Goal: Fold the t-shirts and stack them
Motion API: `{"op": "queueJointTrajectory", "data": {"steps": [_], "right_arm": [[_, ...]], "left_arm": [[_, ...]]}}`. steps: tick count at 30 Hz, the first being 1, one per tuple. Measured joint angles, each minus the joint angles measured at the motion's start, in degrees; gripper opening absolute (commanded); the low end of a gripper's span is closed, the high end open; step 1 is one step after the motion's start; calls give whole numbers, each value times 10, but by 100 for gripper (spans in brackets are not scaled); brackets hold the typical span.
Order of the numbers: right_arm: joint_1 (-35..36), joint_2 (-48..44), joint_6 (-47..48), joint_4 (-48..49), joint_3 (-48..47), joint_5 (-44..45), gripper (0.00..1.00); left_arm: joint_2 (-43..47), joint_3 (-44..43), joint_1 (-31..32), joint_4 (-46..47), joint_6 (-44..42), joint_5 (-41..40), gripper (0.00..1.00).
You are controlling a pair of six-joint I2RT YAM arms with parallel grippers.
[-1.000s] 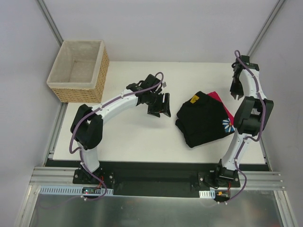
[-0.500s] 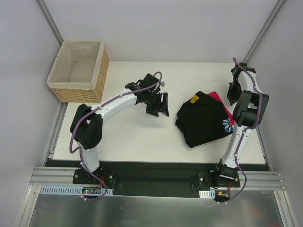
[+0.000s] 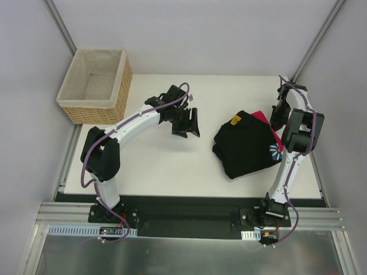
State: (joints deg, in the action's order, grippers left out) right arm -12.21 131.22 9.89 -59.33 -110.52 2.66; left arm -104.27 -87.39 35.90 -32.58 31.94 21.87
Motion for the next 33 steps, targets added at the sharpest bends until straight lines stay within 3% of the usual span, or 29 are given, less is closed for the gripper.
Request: {"op": "queueJointTrajectory", "data": {"steps": [11, 24, 33], "right_arm": [[8, -36, -29, 0, 77, -47, 1], [104, -151, -127, 39, 233, -91, 1], [126, -153, -143, 35, 251, -91, 1]], "left_arm": [[93, 26, -13, -8, 0, -17, 61], [183, 59, -49, -19, 0, -30, 61], [216, 82, -53, -26, -2, -24, 61]]}}
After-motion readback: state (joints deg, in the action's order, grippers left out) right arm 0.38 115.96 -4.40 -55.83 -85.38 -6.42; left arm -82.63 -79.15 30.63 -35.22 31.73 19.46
